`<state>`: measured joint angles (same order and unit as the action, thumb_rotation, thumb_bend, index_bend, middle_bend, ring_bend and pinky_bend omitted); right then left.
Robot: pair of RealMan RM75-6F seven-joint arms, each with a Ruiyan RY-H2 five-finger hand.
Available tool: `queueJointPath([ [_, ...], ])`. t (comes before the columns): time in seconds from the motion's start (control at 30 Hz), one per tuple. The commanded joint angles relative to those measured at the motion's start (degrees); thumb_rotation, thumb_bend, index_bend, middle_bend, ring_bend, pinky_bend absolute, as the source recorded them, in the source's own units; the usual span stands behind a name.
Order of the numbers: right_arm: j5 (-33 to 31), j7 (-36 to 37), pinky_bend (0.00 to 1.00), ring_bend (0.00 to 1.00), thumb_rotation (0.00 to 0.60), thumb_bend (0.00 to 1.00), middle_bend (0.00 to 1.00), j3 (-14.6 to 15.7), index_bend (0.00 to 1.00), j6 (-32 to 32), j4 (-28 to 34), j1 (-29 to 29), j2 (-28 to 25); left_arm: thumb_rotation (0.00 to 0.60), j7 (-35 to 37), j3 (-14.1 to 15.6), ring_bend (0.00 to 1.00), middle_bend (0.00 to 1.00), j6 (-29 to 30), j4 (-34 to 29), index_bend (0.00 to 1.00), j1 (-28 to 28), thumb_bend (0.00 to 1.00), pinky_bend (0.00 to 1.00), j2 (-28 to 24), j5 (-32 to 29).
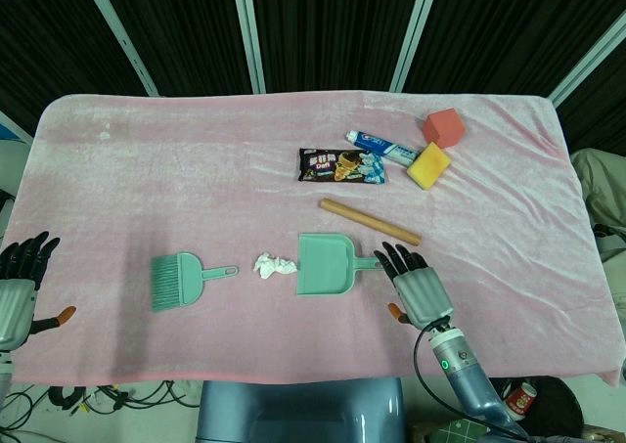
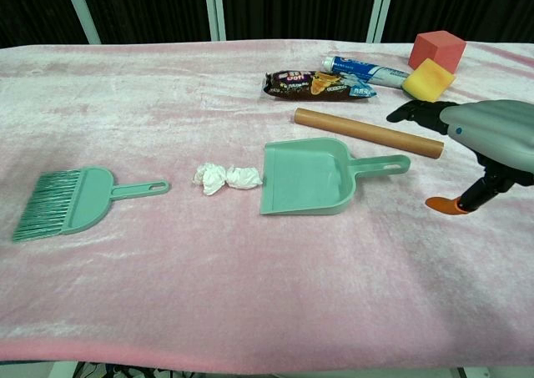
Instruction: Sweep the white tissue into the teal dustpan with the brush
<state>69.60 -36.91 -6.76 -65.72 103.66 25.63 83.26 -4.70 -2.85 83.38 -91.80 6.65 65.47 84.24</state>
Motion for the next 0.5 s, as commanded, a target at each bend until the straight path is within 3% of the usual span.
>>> queueJointPath([
  [0.03,0.06,0.25,0.17,0.06,0.6,0.22,0.02,0.38,0.0,-0.04,0.12,0.09,0.07,0.6,-0.02,0.03,0.0,0.0,0.16,-0.07,0.0,-0.09,0.0,0.01,-0.08,0.04],
  [0.5,0.34,-0.4,0.17,0.06,0.6,0.22,0.02,1.92,0.0,-1.08,0.5,0.35,0.08,0.6,0.48,-0.09,0.0,0.0,-0.16,-0.04,0.0,0.09,0.0,0.01,-0.03,-0.21],
])
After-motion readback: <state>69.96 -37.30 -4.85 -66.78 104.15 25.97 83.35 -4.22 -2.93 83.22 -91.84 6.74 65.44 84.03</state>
